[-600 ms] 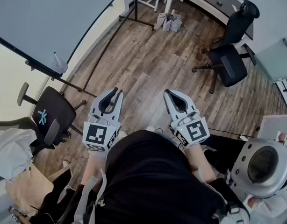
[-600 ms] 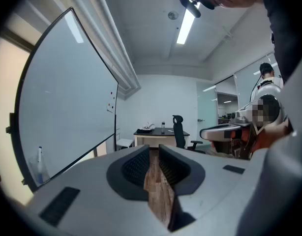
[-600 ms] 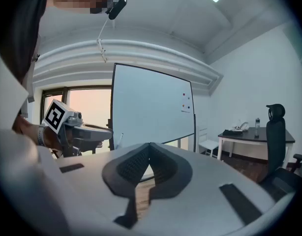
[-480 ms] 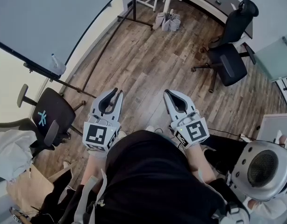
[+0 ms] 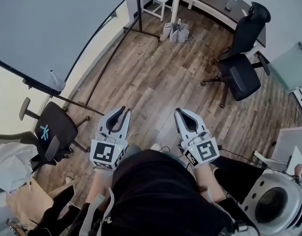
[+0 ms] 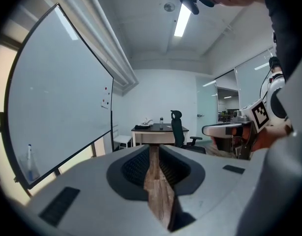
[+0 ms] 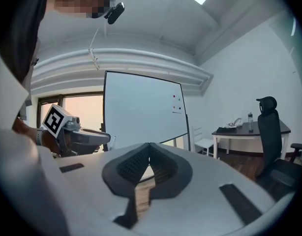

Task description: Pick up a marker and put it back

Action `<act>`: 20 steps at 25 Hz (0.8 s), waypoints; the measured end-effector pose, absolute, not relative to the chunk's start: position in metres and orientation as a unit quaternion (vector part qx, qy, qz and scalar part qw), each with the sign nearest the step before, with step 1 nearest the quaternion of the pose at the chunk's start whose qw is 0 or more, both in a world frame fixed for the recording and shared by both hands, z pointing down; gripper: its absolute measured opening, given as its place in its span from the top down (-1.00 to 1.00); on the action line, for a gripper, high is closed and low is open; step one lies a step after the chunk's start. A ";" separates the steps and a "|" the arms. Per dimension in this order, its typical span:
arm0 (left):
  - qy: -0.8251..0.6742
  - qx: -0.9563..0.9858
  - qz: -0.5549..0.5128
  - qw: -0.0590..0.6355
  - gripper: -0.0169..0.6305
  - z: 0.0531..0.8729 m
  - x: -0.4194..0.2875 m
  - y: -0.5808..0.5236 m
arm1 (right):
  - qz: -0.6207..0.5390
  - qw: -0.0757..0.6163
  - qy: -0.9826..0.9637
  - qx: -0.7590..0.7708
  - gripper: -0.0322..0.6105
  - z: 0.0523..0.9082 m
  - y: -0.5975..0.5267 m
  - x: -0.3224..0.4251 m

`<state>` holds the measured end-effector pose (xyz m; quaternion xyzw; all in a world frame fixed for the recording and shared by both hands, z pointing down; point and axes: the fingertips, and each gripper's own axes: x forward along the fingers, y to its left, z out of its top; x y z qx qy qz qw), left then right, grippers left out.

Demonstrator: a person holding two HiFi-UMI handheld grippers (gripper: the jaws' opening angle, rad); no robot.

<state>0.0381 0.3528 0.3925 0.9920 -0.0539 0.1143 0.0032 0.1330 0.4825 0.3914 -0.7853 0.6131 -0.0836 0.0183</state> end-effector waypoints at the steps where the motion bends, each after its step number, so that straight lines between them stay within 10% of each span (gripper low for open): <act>1: -0.056 0.992 0.116 0.005 0.75 0.394 0.042 0.353 | -0.087 0.017 0.614 -0.785 0.86 0.395 0.483 0.138; 20: -0.088 0.991 0.100 0.030 0.75 0.413 0.106 0.172 | -0.109 -0.013 0.630 -0.769 0.86 0.412 0.313 0.209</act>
